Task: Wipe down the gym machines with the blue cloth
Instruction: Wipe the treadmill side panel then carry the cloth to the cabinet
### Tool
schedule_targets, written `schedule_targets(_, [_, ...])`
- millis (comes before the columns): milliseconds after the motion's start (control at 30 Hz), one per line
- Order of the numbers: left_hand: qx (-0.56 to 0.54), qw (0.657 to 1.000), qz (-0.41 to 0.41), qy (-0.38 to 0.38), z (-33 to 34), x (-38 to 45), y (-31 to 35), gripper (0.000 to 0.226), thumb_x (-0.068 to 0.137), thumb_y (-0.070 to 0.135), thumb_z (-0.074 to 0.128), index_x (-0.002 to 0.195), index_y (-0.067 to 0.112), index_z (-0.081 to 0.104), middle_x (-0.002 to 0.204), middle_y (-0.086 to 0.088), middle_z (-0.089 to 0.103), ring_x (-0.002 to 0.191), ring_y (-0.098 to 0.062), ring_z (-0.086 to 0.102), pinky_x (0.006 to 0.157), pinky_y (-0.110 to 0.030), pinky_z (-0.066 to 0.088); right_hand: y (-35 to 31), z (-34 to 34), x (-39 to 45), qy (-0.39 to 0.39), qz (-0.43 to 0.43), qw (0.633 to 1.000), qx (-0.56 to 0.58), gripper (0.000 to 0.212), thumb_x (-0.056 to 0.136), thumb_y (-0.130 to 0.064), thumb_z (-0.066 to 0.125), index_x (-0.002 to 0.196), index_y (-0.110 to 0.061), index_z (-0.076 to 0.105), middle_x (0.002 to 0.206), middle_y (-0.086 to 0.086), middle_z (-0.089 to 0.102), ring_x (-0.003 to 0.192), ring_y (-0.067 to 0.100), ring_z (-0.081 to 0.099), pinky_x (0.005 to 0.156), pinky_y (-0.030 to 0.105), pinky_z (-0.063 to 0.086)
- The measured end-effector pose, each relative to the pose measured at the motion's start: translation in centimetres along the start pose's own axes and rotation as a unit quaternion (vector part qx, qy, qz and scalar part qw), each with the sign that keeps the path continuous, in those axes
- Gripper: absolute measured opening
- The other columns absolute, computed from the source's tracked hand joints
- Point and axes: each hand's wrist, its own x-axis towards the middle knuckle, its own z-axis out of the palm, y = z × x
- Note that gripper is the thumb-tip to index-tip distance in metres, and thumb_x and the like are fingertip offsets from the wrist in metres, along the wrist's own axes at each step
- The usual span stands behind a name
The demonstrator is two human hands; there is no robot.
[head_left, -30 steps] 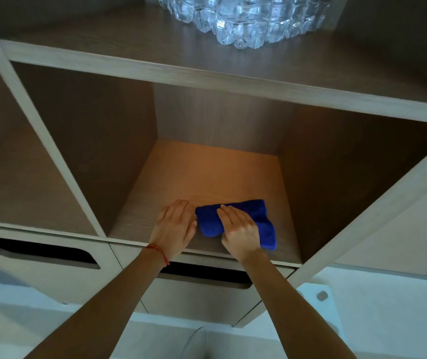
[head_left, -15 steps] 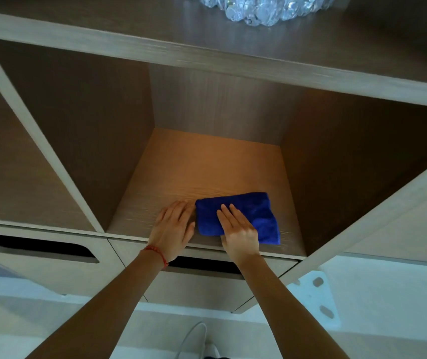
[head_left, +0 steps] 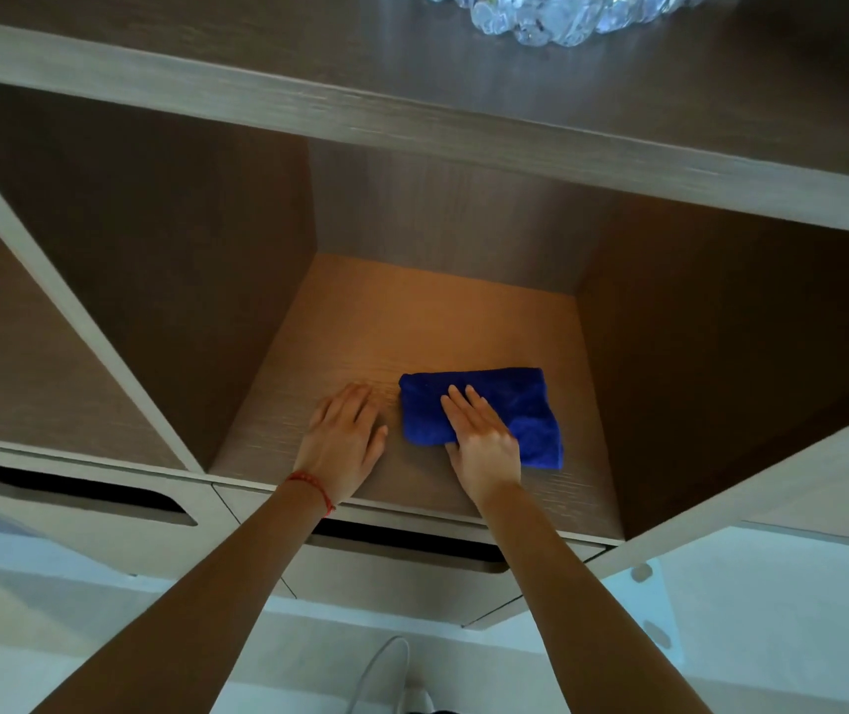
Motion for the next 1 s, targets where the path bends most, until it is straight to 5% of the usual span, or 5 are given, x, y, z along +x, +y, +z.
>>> schedule_targets(400, [0.013, 1.000, -0.014, 0.001, 0.1, 1.3, -0.8, 0.048, 0.088, 0.032, 0.035, 0.110, 0.001, 0.065, 0.114, -0.018, 0.063, 0.108, -0.033, 0.059, 0.087, -0.049, 0.046, 1.0, 0.5, 2.2, -0.025, 0.033, 0.999, 0.029, 0.063, 0.053, -0.001, 0.085, 0.112, -0.006, 0.065, 0.117, 0.009, 0.065, 0.112, 0.027, 0.059, 0.086, 0.040, 0.050])
schedule_targets(567, [0.002, 0.999, -0.031, -0.010, 0.1, 1.7, -1.3, 0.051, 0.089, 0.033, 0.032, 0.113, 0.001, 0.062, 0.118, -0.020, 0.060, 0.113, -0.034, 0.055, 0.090, -0.050, 0.044, 1.2, 0.1, 2.6, -0.056, 0.043, 0.996, 0.049, 0.054, 0.085, -0.007, 0.059, 0.137, -0.012, 0.042, 0.146, 0.004, 0.038, 0.138, 0.020, 0.028, 0.109, 0.031, 0.026])
schedule_targets(1000, [-0.006, 0.999, -0.024, -0.021, -1.3, 0.9, -0.7, 0.051, 0.089, 0.032, 0.033, 0.118, 0.000, 0.060, 0.119, -0.020, 0.060, 0.113, -0.034, 0.056, 0.090, -0.051, 0.043, 0.6, -1.3, 2.2, -0.113, 0.049, 0.991, 0.052, 0.056, 0.092, -0.015, 0.050, 0.144, -0.014, 0.028, 0.152, 0.002, 0.025, 0.142, 0.016, 0.013, 0.116, 0.028, 0.009])
